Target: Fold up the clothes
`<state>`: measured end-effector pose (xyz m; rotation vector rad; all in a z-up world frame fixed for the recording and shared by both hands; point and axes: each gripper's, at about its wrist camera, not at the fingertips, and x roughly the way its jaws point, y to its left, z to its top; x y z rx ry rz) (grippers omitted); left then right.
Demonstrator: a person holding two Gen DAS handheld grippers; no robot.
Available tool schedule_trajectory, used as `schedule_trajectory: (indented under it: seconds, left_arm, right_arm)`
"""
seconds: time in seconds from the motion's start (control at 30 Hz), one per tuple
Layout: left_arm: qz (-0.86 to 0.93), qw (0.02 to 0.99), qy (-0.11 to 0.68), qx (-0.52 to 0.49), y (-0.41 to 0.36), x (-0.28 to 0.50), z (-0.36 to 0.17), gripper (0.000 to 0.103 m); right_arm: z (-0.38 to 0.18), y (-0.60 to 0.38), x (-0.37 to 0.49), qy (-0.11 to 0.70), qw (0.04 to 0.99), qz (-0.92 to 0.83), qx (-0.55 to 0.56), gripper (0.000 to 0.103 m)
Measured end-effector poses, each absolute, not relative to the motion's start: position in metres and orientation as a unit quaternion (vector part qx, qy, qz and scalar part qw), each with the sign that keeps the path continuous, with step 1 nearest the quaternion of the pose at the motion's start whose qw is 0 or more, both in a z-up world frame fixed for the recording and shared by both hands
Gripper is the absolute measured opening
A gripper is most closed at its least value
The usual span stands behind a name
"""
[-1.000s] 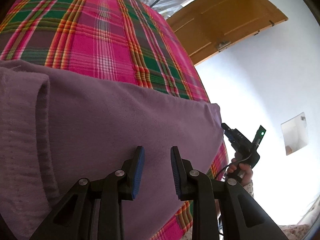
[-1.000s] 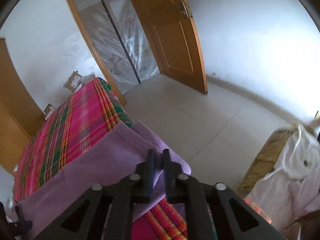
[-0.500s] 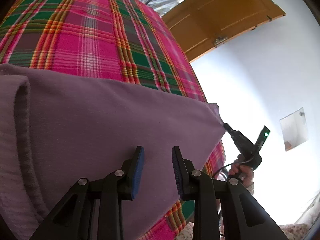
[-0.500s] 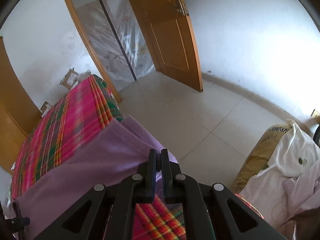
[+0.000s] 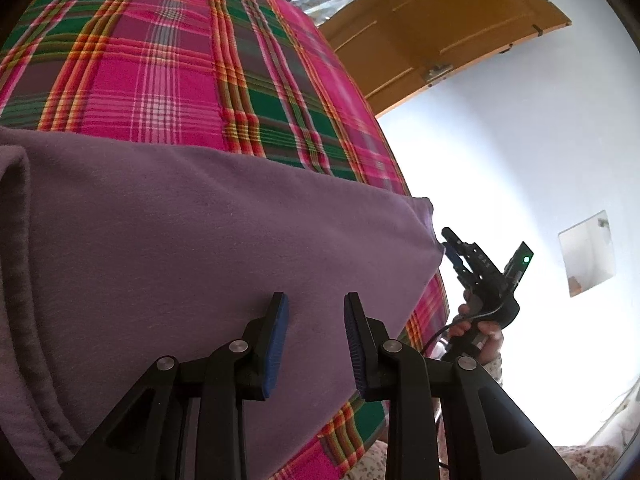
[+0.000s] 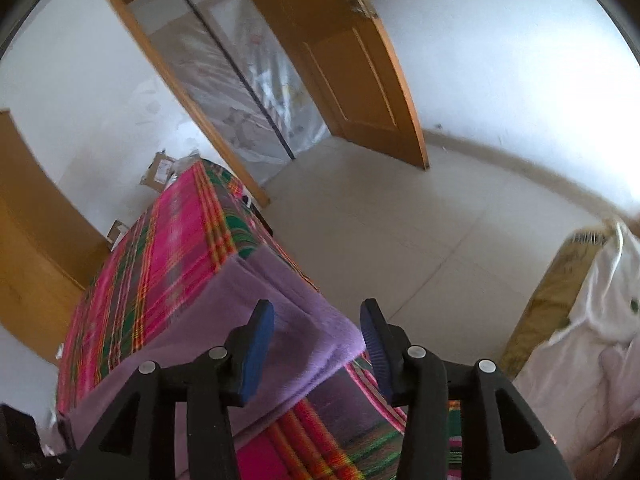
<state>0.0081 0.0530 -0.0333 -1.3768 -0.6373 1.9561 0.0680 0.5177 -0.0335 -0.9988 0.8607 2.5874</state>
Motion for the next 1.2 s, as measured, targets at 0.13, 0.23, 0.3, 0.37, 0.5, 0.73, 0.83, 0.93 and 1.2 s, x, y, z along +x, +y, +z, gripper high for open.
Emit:
schedule_trajectory:
  seconds: [0.13,0.23,0.3,0.37,0.5,0.73,0.83,0.93,1.2]
  left_arm:
    - [0.746,0.328,-0.245,-0.525,0.046,0.013,-0.033,0.029]
    - [0.745,0.328,-0.247,-0.526,0.045,0.012,-0.035,0.029]
    - [0.745,0.328,-0.246,-0.526,0.045,0.011,-0.036,0.029]
    - [0.744,0.329,-0.247,-0.526,0.045,0.012,-0.038,0.029]
    - [0.742,0.330,-0.251,-0.527,0.042,0.012,-0.041,0.030]
    - [0.742,0.330,-0.244,-0.530,0.047,0.009,-0.041,0.030]
    - [0.740,0.336,-0.239,-0.531,0.055,0.006,-0.040,0.030]
    - [0.735,0.344,-0.237,-0.535,0.064,0.004,-0.041,0.030]
    - [0.714,0.391,-0.218,-0.538,0.116,-0.016,-0.035,0.030]
  right_arm:
    - [-0.040,0.522,0.065,0.313,0.109,0.877,-0.348,0.049]
    - [-0.041,0.525,0.062,0.330,0.101,0.868,-0.356,0.048]
    - [-0.042,0.526,0.061,0.341,0.098,0.865,-0.356,0.045]
    - [-0.042,0.524,0.062,0.341,0.095,0.867,-0.351,0.038]
    - [-0.034,0.511,0.059,0.308,0.093,0.881,-0.348,0.017]
    - [-0.013,0.497,0.065,0.273,0.082,0.905,-0.316,0.010]
    - [0.000,0.490,0.072,0.257,0.071,0.919,-0.292,0.010]
    - [0.012,0.482,0.073,0.240,0.059,0.927,-0.281,0.010]
    - [0.015,0.471,0.074,0.233,0.049,0.928,-0.285,0.011]
